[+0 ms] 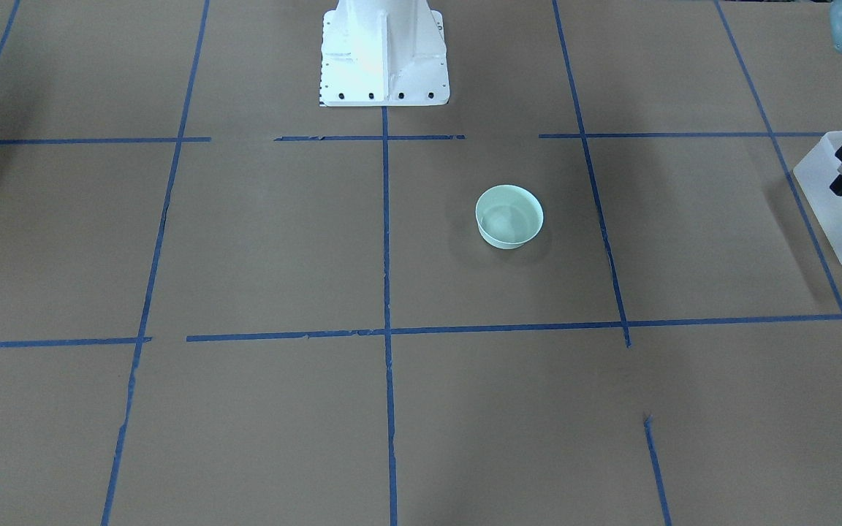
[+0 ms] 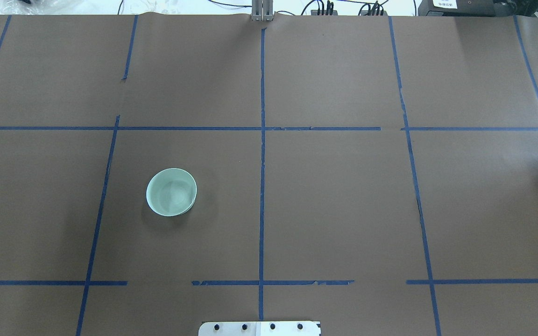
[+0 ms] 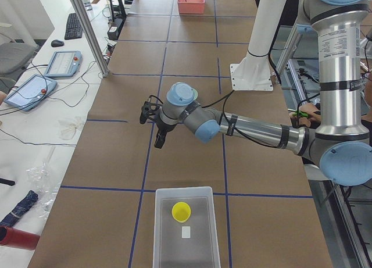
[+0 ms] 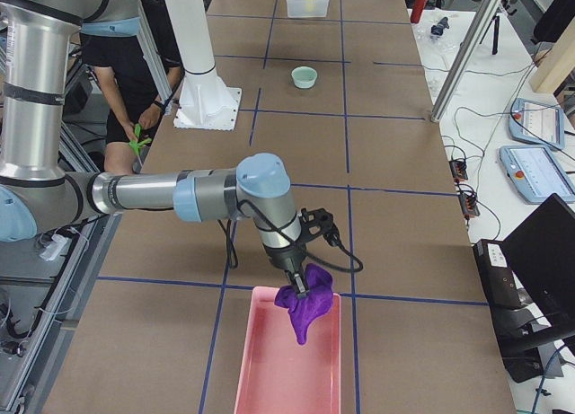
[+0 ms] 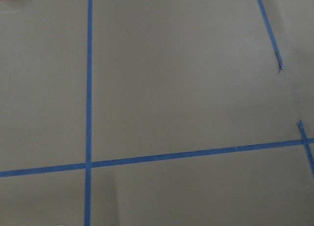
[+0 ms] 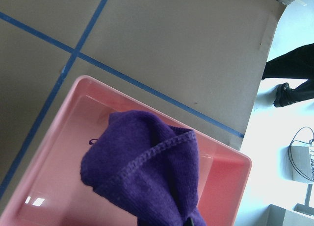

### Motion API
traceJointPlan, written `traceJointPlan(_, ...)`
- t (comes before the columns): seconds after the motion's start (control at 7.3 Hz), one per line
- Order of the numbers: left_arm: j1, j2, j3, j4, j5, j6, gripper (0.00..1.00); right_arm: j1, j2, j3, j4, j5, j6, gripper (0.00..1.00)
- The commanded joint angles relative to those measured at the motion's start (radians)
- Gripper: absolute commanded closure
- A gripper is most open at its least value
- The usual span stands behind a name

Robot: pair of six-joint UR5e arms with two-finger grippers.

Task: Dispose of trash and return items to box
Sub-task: 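Move the left gripper back over the table to the pale green bowl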

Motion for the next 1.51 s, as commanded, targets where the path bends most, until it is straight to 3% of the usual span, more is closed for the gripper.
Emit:
traceJointPlan(0.0,0.119,-0.017,-0.043,-0.029,0.001,-0.149,0.00,0.014,0.003,-0.112,0.083,0.010,-0.016,0.01)
traceJointPlan(0.14,0.186,-0.041,-0.043,-0.062,0.020,-0.252,0.00,0.014,0.005,-0.125,0.083,0.034,-0.010,0.00)
traceJointPlan(0.41,0.362,-0.072,-0.082,-0.069,0.153,-0.436,0.00,0.014,-0.004,-0.119,0.083,0.074,0.050,0.00)
traceJointPlan(0.68,0.462,-0.124,-0.084,-0.067,0.193,-0.553,0.00,0.002,-0.021,-0.107,0.077,0.077,0.070,0.00)
traceJointPlan(0.82,0.554,-0.144,-0.083,-0.064,0.272,-0.626,0.00,0.000,-0.023,-0.087,0.073,0.109,0.078,0.00)
traceJointPlan(1.1,0.630,-0.157,-0.083,-0.058,0.304,-0.694,0.01,-0.049,-0.017,-0.074,0.071,0.278,0.325,0.00)
traceJointPlan(1.37,0.705,-0.161,-0.069,-0.056,0.368,-0.739,0.01,-0.162,-0.017,-0.006,0.066,0.297,0.514,0.00)
